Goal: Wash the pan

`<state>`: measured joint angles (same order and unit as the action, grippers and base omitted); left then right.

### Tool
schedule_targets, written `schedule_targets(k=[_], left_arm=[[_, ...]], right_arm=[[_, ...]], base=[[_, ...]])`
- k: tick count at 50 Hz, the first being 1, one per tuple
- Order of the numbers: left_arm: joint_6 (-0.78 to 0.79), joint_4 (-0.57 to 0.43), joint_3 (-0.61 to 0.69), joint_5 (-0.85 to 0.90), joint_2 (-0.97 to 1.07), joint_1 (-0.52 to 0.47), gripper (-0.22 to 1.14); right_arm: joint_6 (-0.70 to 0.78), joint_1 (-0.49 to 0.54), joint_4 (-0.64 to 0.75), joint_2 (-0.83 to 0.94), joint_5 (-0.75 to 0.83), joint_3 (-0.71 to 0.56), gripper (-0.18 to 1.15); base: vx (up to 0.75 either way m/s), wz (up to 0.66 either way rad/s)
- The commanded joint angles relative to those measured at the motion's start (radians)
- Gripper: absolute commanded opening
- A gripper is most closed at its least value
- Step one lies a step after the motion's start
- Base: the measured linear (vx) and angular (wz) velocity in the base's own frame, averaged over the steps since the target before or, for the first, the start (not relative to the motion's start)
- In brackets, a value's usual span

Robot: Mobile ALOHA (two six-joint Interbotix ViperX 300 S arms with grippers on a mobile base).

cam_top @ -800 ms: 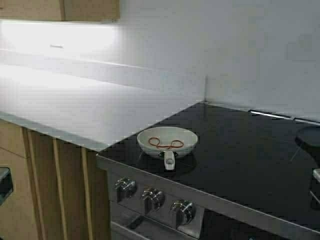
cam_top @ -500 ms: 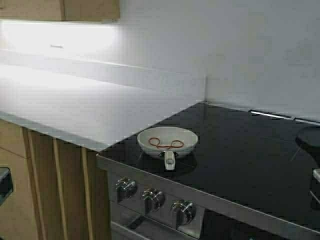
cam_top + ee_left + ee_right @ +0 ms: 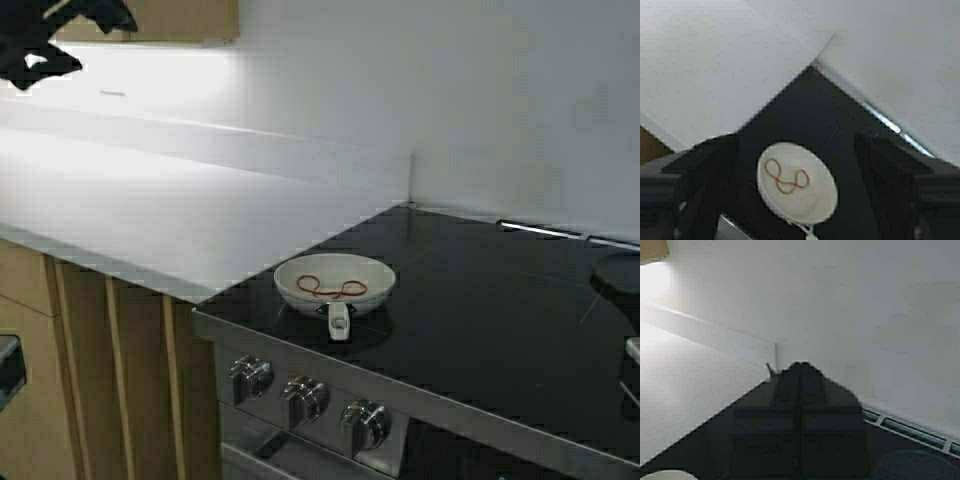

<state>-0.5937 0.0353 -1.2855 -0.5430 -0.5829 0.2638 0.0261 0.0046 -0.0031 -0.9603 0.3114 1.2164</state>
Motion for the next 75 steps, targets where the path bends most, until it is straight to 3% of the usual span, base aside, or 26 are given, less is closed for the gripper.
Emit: schedule_targets(k=[1,23,38,52,75], left_arm=[[-0.084,0.063,-0.006,-0.124,0.13,0.008,1.0],[-0.422,0.285,0.12,-0.597,0.747,0.028,1.0],[-0.632,0.318,0.322,-0.877,1.193,0.123,1.0],[-0.764,0.318,0.486,-0.919,1.425,0.198,1.0],[-0.888,0.304,0.673,-0.917,1.552,0.227,1.0]], right_arm=[[-0.005,0.002,-0.005,0.009,0.009,-0.009,0.06],[-0.014,0.002,-0.008,0.014,0.008,-0.005,0.06],[-0.014,0.002,-0.009,0.015,0.009,-0.005,0.06],[-0.012,0.002,-0.011,0.015,0.006,-0.003,0.06],[-0.012,0.002,-0.009,0.015,0.005,-0.002,0.06]], base=[[0.0,0.0],[0.0,0.0],[0.0,0.0],[0.0,0.0],[0.0,0.0]])
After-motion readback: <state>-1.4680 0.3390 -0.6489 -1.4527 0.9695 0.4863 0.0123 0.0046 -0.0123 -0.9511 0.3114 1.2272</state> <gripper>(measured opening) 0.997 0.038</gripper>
